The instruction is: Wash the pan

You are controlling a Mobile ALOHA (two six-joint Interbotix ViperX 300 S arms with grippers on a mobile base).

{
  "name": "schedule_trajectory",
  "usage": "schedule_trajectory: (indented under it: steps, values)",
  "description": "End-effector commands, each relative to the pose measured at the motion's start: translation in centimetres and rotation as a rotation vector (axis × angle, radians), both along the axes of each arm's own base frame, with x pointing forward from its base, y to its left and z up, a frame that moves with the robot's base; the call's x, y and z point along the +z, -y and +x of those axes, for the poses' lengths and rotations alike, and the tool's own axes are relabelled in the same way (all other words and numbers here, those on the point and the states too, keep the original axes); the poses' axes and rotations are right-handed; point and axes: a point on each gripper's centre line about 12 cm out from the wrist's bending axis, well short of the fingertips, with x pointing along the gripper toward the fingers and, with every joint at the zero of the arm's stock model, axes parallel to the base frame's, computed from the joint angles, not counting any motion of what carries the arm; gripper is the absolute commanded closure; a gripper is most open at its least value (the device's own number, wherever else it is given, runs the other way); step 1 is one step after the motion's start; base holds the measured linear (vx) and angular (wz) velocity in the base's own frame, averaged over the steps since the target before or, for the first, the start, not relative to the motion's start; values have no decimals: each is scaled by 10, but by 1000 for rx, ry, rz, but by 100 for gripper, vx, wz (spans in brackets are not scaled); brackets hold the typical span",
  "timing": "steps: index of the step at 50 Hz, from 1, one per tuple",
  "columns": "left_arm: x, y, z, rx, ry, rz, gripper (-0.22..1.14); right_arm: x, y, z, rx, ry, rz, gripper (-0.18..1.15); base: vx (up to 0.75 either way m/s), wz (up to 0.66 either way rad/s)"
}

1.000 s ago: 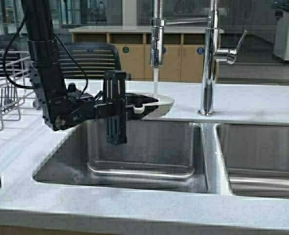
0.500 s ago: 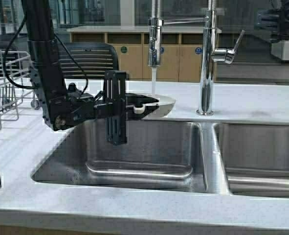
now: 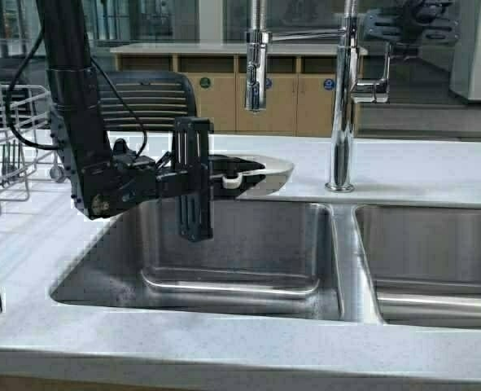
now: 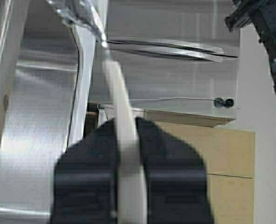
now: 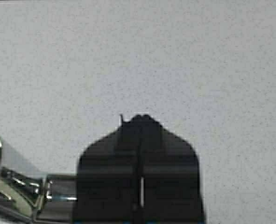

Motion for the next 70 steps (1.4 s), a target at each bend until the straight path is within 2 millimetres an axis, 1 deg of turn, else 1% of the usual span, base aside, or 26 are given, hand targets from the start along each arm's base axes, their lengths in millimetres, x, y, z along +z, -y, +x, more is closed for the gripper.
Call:
schedule_trajectory:
  steps: [1, 4, 9, 15, 20, 25, 30, 33, 38, 41, 49, 54, 60, 66, 70]
  values:
    - [14, 4, 6, 1, 68, -30, 89, 39, -24, -2, 40, 73, 9, 92, 0, 0]
    - [14, 4, 6, 1, 73, -34, 89, 41, -22, -4, 37, 76, 7, 92, 0, 0]
    - [12, 4, 6, 0, 88, -50, 89, 47, -9, -8, 21, 83, -4, 92, 0, 0]
    - [9, 4, 7, 2, 145, -98, 89, 58, 16, -17, -17, 111, -13, 92, 0, 0]
    - [6, 4, 10, 19, 192, -140, 89, 69, 39, -34, -60, 143, -11, 92, 0, 0]
    - [2, 2, 15, 58, 217, -124, 89, 77, 62, -52, -100, 166, -16, 92, 0, 0]
    - [3, -4, 19, 137, 255, -81, 89, 79, 77, -73, -131, 185, -15, 92, 0, 0]
    - [4, -7, 20, 183, 255, -43, 89, 79, 82, -85, -144, 193, -16, 92, 0, 0]
    - [7, -8, 20, 198, 215, 24, 89, 73, 84, -105, -150, 188, -19, 92, 0, 0]
    - [6, -8, 18, 191, 170, 81, 89, 68, 82, -116, -149, 181, -17, 92, 0, 0]
    - [-1, -14, 6, 163, -7, 285, 89, 51, 79, -143, -152, 163, -1, 92, 0, 0]
    - [1, -18, -3, 139, -77, 357, 89, 46, 77, -156, -155, 157, 5, 92, 0, 0]
    - [12, -15, -10, 96, -61, 298, 89, 43, 75, -170, -152, 146, 5, 92, 0, 0]
    - [20, -14, -13, 89, -8, 154, 89, 42, 69, -178, -140, 144, 7, 92, 0, 0]
    - [19, -15, -13, 105, 48, 53, 89, 41, 64, -181, -127, 141, 7, 92, 0, 0]
